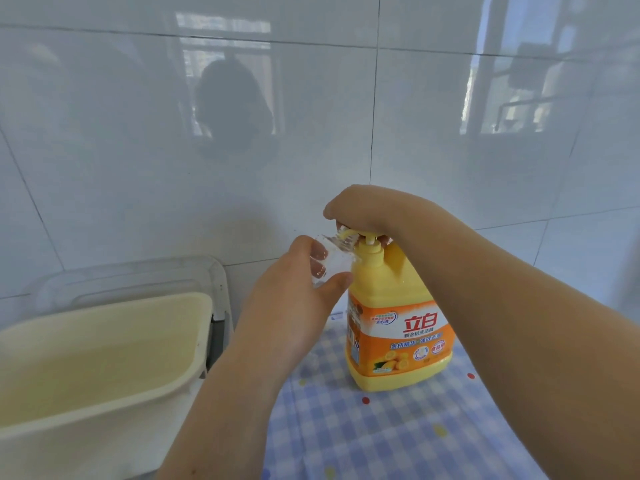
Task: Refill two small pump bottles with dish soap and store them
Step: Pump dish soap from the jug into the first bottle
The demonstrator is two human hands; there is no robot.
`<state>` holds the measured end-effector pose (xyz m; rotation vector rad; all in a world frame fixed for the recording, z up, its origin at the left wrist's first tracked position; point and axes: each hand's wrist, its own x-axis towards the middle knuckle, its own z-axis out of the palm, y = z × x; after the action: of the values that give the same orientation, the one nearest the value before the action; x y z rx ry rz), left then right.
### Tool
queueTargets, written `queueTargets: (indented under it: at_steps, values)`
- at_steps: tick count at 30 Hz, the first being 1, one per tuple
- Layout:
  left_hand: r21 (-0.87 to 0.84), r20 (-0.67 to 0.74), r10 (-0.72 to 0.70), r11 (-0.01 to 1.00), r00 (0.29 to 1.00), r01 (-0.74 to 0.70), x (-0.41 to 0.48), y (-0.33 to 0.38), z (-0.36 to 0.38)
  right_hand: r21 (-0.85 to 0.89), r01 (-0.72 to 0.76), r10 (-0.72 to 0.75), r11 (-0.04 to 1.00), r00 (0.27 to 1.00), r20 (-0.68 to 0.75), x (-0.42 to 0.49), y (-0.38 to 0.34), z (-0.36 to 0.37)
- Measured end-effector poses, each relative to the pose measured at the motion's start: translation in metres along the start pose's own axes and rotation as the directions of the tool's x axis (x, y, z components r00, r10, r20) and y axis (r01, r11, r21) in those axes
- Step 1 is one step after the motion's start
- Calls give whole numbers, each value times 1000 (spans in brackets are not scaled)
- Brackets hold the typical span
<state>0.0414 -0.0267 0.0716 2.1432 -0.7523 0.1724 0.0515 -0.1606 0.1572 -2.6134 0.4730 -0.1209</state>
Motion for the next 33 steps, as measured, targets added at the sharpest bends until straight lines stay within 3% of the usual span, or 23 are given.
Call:
queueTargets:
  at_steps: [3,5,10,15,23,33]
  values:
    - [-3,-31,15,1000,999,-15,0,2,0,22,-124,120,992,983,137,17,5,-3]
    - [-8,-38,13,1000,999,-14,0,3,0,-20,-145,146,989,978,148,25,7,-3]
    - [-9,-52,11,1000,999,-11,-1,3,1,-16,-70,72,997,987,145,25,6,-1]
    - [-39,-35,12,999,999,-14,0,2,2,53,56,-57,997,998,6,0,1,-6]
    - [-42,-13,11,999,1000,-12,0,3,2,65,67,-69,996,998,14,1,4,-5]
    - [14,58,-25,1000,998,24,1,-2,-1,-46,114,-114,992,993,3,1,8,7]
